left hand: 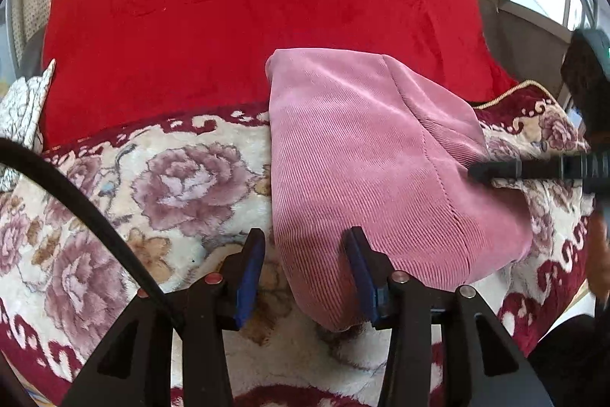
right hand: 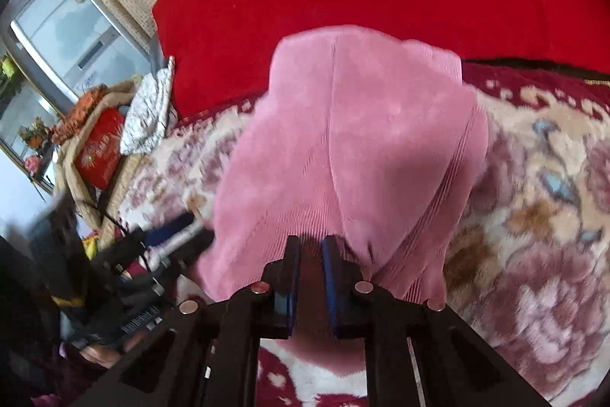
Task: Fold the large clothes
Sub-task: 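Release the jacket and raise both tools above the folded bundle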
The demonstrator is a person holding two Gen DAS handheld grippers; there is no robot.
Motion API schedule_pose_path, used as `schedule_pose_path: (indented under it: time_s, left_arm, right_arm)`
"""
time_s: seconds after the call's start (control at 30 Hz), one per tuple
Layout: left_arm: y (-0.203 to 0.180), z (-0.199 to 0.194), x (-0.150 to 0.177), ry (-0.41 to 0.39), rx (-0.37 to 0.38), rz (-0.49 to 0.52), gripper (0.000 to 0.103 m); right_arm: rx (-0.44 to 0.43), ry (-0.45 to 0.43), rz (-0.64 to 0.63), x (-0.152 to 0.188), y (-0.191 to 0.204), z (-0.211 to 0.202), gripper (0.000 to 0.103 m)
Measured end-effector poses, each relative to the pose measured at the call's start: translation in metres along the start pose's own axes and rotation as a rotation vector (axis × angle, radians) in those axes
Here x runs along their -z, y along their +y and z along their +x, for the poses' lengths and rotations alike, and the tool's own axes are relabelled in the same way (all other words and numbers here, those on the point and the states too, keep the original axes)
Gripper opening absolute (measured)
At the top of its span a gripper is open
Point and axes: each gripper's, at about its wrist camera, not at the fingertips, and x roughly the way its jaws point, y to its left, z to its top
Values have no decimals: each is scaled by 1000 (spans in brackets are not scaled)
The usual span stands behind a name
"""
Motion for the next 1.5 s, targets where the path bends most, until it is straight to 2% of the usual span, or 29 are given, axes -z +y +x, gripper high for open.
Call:
schedule_pose_path:
  time_s: [0.1, 0.17, 0.27, 0.33, 0.37, 0.47, 0.57, 0.7, 0.93, 1.0, 1.07, 1.1, 1.17, 1.23, 1.37, 1.43, 1.5]
  left_arm:
    - [1, 3, -3, -1, -9, 7, 46]
    - [-1, 2, -4, -5, -17, 19, 46]
    - [-2, 1, -4, -7, -5, 18, 46]
    - [-4, 1, -5, -16, -2, 20, 46]
    - [-5, 1, -5, -16, -8, 25, 46]
    - [-6, 2, -5, -16, -19, 33, 46]
    - [-4, 2, -4, -11, -20, 20, 46]
    - [-5, 1, -3, -11, -35, 21, 46]
    - [-6, 0, -2, -13, -54, 20, 49]
    - [-6, 0, -2, -11, -60, 17, 51]
    - [-5, 2, -2, -6, -76, 3, 61]
    - [-3, 3, -2, -5, -83, -7, 62]
    - [2, 2, -4, 0, -73, -44, 66]
    - [7, -1, -5, 0, -59, -76, 67]
    - [17, -20, -8, -79, -54, -135, 67]
    - [17, -26, -9, -112, -81, -132, 68]
    - [9, -18, -8, -80, -104, -99, 72]
  right_arm:
    - [33, -59, 21, -32, 2, -8, 16]
    - [100, -74, 30, -57, -1, 0, 16]
    - [213, -9, 62, -81, -21, 36, 16]
    - [209, 69, 118, -85, -47, 71, 12]
    - [204, 33, 135, -87, -53, 76, 11]
    - [222, 16, 122, -90, -48, 73, 12]
    - [205, -12, 108, -84, -43, 64, 15]
    - [162, -78, 125, -66, -36, 27, 17]
    - [84, -86, 2, -15, 14, -7, 17]
    - [80, -76, -12, 5, 23, -7, 17]
    - [137, -55, -13, 19, 18, 7, 19]
    - [128, -63, -12, 24, 13, 15, 19]
    - [92, -103, 4, 28, 8, 15, 19]
    - [80, -96, 17, 26, 7, 11, 19]
    - [43, -158, 38, 31, 4, -6, 19]
    - [54, -189, 15, 36, 9, -16, 21]
    - [55, -222, -1, 40, 13, -28, 21]
